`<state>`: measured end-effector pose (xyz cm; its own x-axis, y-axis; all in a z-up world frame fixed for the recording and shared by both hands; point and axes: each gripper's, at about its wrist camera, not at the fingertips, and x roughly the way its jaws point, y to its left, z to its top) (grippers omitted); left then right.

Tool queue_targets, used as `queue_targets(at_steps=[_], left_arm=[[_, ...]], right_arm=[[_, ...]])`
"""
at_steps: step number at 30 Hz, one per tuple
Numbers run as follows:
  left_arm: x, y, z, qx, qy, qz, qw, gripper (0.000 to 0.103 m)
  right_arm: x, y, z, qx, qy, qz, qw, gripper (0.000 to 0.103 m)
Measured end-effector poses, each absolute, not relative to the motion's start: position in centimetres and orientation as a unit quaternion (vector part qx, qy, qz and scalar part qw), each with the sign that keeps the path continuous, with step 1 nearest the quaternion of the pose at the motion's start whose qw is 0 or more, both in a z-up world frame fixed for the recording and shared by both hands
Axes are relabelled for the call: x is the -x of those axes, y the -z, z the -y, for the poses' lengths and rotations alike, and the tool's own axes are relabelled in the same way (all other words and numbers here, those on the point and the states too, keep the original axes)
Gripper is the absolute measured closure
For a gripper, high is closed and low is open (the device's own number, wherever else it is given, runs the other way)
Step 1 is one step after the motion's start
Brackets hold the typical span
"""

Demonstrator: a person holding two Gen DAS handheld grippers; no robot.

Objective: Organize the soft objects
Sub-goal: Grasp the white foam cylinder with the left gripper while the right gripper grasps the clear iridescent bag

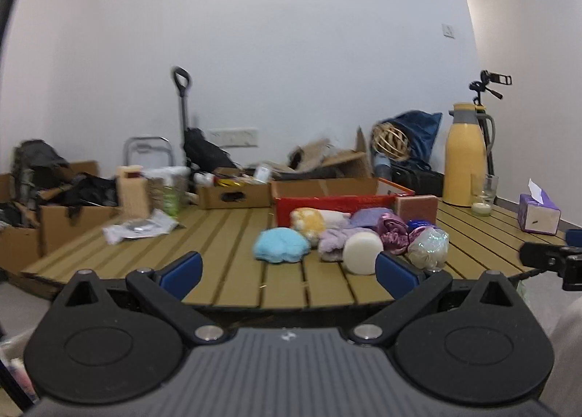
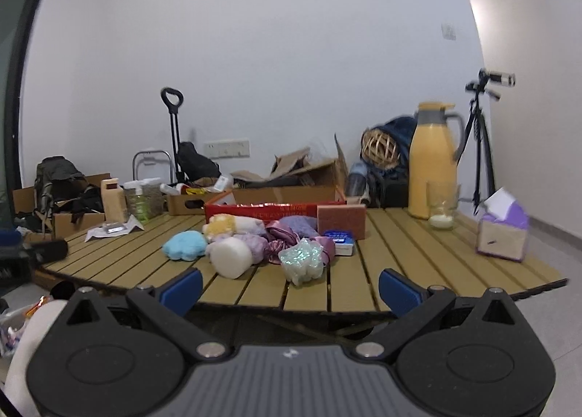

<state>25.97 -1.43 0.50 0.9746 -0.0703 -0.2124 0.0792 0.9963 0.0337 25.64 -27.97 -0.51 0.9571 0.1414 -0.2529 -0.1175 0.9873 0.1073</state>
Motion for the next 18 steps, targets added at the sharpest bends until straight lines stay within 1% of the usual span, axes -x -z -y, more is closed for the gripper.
queue_targets(at_steps=[2, 5, 7, 8, 9, 10, 12, 14, 15, 16, 17, 18], left_arm=[[-29.3, -0.2, 2.0, -0.02, 0.053, -0.115, 0.992, 0.0], [-34.2, 0.2, 2.9, -0.007, 0.08, -0.135, 0.988, 0.0], [-36.9, 0.5, 4.0, -0.002, 0.103, -0.15, 0.983, 0.0], [-38.5, 0.8, 4.7, -0.002, 0.12, -0.156, 0.98, 0.0], [-40.0, 1.2, 5.3, -0.003, 0.133, -0.165, 0.977, 0.001], [-41.5, 1.7, 6.0, -0.005, 0.14, -0.173, 0.975, 0.004], [-44.3, 2.7, 7.2, -0.005, 0.153, -0.184, 0.971, 0.006], [-46.6, 3.8, 7.5, 0.017, 0.17, -0.196, 0.966, 0.009], [-47.7, 4.5, 7.5, 0.031, 0.175, -0.212, 0.961, 0.012], [-48.5, 5.1, 7.5, 0.043, 0.174, -0.23, 0.957, 0.027], [-49.1, 5.7, 7.6, 0.053, 0.178, -0.249, 0.95, 0.045], [-49.4, 6.2, 7.8, 0.055, 0.184, -0.259, 0.947, 0.044]], right_arm=[[-29.2, 0.9, 27.9, -0.049, -0.077, -0.14, 0.986, 0.0], [-34.3, 1.7, 28.0, -0.049, -0.075, -0.152, 0.984, 0.007], [-37.7, 2.1, 28.2, -0.059, -0.07, -0.168, 0.981, 0.015], [-39.3, 2.3, 28.3, -0.063, -0.069, -0.176, 0.98, 0.017], [-40.7, 2.7, 28.4, -0.065, -0.069, -0.183, 0.979, 0.022], [-42.2, 3.1, 28.4, -0.067, -0.069, -0.193, 0.976, 0.027], [-44.9, 4.1, 28.5, -0.076, -0.072, -0.217, 0.971, 0.032], [-46.4, 5.1, 28.5, -0.086, -0.075, -0.234, 0.965, 0.035], [-47.0, 5.6, 28.6, -0.092, -0.077, -0.24, 0.963, 0.042], [-47.4, 6.2, 28.6, -0.099, -0.078, -0.247, 0.961, 0.056], [-47.7, 6.6, 28.6, -0.106, -0.083, -0.251, 0.958, 0.059], [-47.8, 6.9, 28.5, -0.108, -0.086, -0.248, 0.959, 0.06]])
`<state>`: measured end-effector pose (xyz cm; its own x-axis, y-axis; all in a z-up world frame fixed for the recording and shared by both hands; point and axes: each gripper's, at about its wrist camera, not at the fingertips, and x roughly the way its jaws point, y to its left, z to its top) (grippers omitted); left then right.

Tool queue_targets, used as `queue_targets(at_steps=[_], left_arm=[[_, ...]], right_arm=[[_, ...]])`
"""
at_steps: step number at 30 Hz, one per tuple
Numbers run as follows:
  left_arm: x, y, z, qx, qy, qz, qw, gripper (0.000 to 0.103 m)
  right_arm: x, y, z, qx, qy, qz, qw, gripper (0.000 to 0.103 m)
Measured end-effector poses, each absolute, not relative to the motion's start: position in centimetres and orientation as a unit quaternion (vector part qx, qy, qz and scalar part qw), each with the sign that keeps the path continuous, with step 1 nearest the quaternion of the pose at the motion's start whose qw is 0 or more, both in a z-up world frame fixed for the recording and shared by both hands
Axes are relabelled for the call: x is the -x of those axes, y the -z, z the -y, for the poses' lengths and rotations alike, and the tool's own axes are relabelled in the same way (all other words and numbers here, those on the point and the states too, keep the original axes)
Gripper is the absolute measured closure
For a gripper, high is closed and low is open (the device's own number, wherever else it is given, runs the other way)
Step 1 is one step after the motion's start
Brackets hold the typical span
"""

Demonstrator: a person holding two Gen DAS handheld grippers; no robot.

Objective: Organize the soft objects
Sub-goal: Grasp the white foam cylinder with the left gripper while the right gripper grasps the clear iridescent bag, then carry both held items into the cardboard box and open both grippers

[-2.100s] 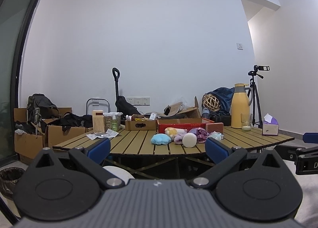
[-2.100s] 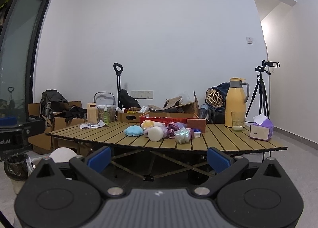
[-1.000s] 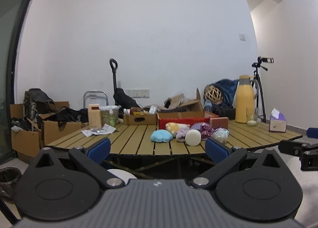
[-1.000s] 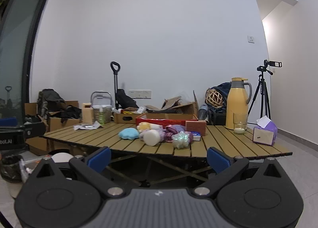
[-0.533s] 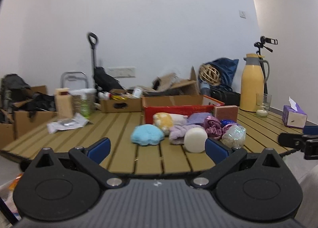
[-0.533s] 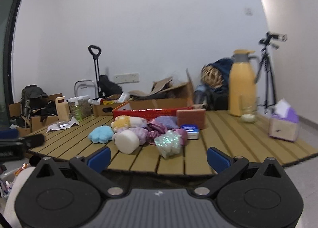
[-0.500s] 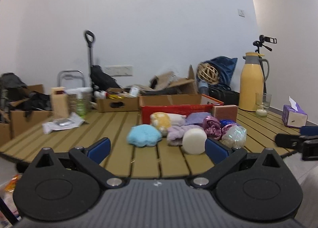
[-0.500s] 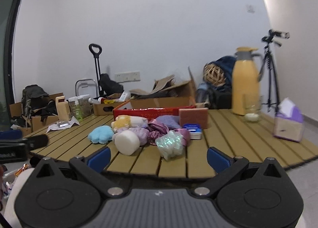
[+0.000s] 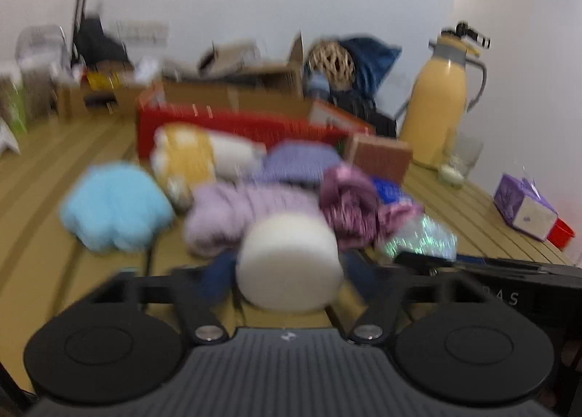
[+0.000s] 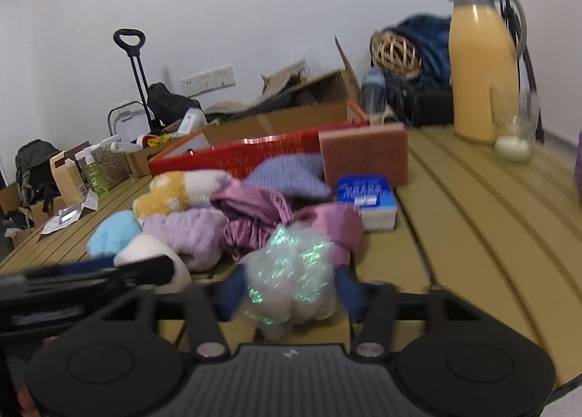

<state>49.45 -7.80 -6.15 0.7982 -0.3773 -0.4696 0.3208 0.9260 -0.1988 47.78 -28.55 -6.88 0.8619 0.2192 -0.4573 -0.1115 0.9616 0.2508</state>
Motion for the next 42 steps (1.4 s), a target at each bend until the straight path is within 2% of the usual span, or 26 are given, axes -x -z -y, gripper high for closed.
queue_targets(at_steps=[9, 13, 19, 23, 27, 33, 37, 42], left_arm=[[-47.4, 6.6, 8.3, 0.023, 0.197, -0.218, 0.956, 0.047], [-43.8, 4.1, 5.7, 0.063, 0.188, -0.192, 0.961, 0.047], [-37.5, -0.1, 2.7, 0.05, 0.141, -0.144, 0.978, 0.047], [-37.4, -3.8, 1.7, 0.042, 0.129, -0.117, 0.984, 0.046], [-43.7, -7.0, 1.6, 0.039, 0.131, -0.122, 0.983, 0.047], [-62.1, -9.3, 2.7, 0.038, 0.086, -0.177, 0.98, 0.047], [-75.2, -8.0, 4.3, 0.054, 0.057, -0.25, 0.965, 0.047], [-84.9, -4.5, 7.9, -0.019, 0.027, -0.312, 0.95, 0.045]], right_arm=[[-46.6, 7.7, 27.5, -0.076, -0.086, -0.227, 0.967, 0.064], [-43.2, 6.3, 27.7, -0.082, -0.093, -0.208, 0.97, 0.064], [-37.1, 2.4, 28.5, -0.095, -0.099, -0.16, 0.977, 0.064], [-35.8, -1.5, 29.5, -0.09, -0.116, -0.12, 0.982, 0.064], [-40.8, -5.0, 31.3, -0.087, -0.13, -0.12, 0.98, 0.064], [-58.9, -8.2, 33.5, -0.097, -0.131, -0.193, 0.968, 0.064], [-72.8, -7.3, 32.4, -0.073, -0.101, -0.263, 0.957, 0.064], [-86.4, -3.1, 30.2, -0.026, -0.076, -0.341, 0.937, 0.064]])
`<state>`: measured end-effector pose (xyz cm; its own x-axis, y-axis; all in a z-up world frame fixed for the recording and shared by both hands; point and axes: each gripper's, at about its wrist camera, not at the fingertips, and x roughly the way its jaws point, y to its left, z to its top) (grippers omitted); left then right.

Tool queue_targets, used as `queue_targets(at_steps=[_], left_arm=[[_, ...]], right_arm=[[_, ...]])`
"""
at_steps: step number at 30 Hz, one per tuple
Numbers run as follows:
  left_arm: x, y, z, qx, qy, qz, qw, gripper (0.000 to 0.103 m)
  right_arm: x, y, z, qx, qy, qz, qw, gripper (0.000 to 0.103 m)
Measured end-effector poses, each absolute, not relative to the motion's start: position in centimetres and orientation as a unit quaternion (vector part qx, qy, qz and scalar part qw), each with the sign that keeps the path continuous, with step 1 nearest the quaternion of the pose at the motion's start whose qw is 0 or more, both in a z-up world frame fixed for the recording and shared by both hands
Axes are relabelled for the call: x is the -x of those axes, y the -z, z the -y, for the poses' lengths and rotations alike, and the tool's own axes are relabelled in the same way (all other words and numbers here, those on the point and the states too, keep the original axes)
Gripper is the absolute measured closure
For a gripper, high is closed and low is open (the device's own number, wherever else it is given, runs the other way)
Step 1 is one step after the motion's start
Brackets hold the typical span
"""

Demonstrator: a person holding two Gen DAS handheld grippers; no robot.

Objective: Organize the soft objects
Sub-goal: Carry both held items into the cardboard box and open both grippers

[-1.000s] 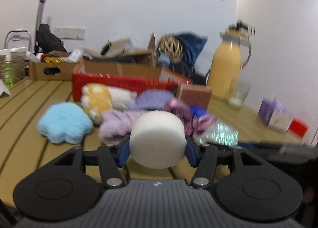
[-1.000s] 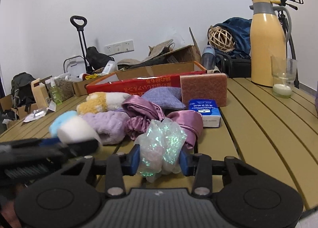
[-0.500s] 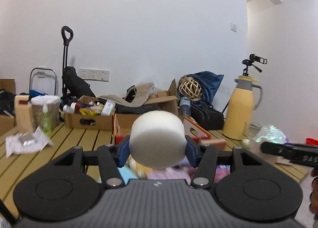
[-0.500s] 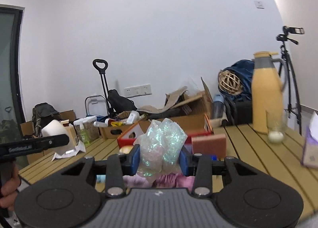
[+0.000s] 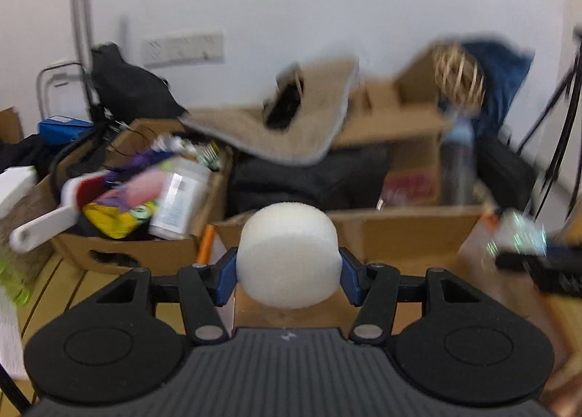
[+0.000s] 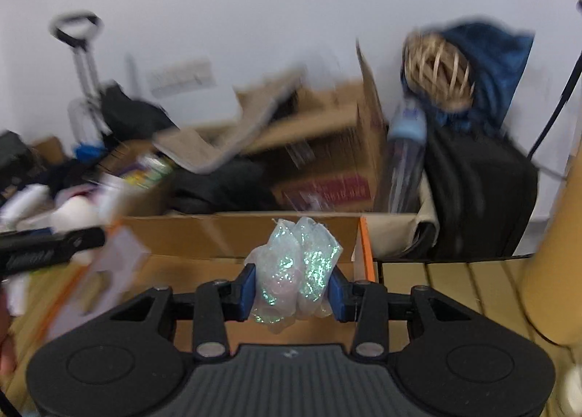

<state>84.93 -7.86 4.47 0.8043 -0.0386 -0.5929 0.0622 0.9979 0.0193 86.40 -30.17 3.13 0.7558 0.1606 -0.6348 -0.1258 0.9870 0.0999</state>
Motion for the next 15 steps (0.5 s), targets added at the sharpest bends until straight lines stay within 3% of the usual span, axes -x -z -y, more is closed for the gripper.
queue_targets(at_steps=[5, 15], left_arm=[[-87.2, -0.7, 8.0, -0.049, 0.012, -0.325, 0.944, 0.026], [-86.1, -2.9, 6.3, -0.016, 0.028, -0.315, 0.949, 0.025]], right_arm=[[-90.8, 0.7, 29.2, 0.0, -0.038, -0.374, 0.926, 0.055], [-88.0, -1.9, 29.1, -0.003, -0.034, -0.352, 0.935, 0.037]])
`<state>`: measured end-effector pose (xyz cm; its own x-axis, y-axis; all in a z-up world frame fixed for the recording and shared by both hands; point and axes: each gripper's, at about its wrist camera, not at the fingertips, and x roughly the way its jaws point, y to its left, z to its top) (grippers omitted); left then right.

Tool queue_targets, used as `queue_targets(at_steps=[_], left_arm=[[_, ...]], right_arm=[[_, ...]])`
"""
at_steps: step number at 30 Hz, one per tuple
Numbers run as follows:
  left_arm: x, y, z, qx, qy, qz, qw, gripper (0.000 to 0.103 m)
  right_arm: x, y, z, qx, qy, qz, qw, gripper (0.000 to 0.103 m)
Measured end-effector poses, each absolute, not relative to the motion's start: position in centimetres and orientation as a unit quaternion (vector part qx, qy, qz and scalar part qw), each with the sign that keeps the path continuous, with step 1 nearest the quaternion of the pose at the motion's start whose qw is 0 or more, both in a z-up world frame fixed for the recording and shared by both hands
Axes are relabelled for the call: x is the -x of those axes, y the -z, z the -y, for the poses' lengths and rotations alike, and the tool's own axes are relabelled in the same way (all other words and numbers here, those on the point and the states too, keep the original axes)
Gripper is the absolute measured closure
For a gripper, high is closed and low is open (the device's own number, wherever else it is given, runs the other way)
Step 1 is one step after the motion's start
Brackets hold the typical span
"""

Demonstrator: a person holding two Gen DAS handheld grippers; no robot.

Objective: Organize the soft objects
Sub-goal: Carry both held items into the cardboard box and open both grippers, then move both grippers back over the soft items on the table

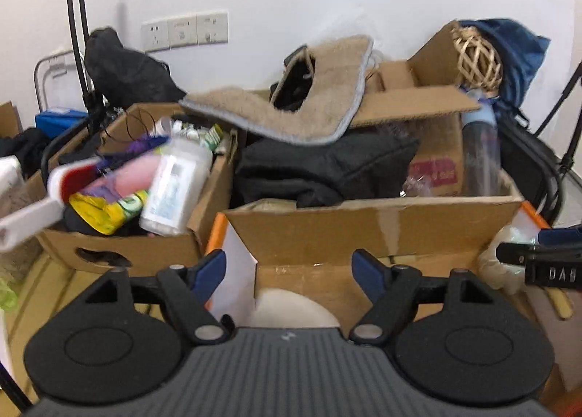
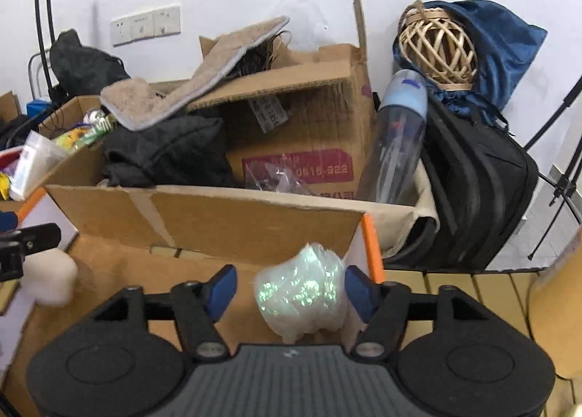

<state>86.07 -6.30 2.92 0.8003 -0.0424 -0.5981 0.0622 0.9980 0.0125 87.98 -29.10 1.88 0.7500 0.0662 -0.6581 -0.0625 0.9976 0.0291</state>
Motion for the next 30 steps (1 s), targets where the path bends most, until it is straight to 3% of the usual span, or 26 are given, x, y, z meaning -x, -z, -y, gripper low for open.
queue_targets(at_steps=[5, 7, 14, 16, 19, 30], left_arm=[[-79.9, -11.2, 4.8, 0.007, 0.052, -0.284, 0.957, 0.019], [-76.3, -14.8, 4.0, 0.016, 0.055, -0.262, 0.964, 0.016], [-61.2, -21.3, 1.7, 0.006, 0.066, -0.192, 0.979, 0.012], [-56.2, -21.6, 1.2, 0.0, 0.056, -0.153, 0.987, 0.007], [-48.7, -20.4, 1.2, -0.011, 0.055, -0.102, 0.993, 0.004], [-28.7, -11.6, -0.6, 0.001, 0.057, -0.058, 0.997, 0.0]], right_arm=[[-81.3, -11.0, 29.8, -0.021, -0.053, -0.284, 0.957, 0.031], [-77.3, -14.9, 30.1, -0.014, -0.057, -0.251, 0.966, 0.02], [-63.7, -22.0, 32.4, 0.0, -0.045, -0.183, 0.982, 0.015], [-59.5, -22.2, 32.9, -0.004, -0.047, -0.173, 0.984, 0.008], [-53.1, -20.8, 33.2, 0.005, -0.07, -0.159, 0.985, 0.007], [-30.3, -9.9, 32.6, -0.065, -0.076, -0.107, 0.989, 0.0]])
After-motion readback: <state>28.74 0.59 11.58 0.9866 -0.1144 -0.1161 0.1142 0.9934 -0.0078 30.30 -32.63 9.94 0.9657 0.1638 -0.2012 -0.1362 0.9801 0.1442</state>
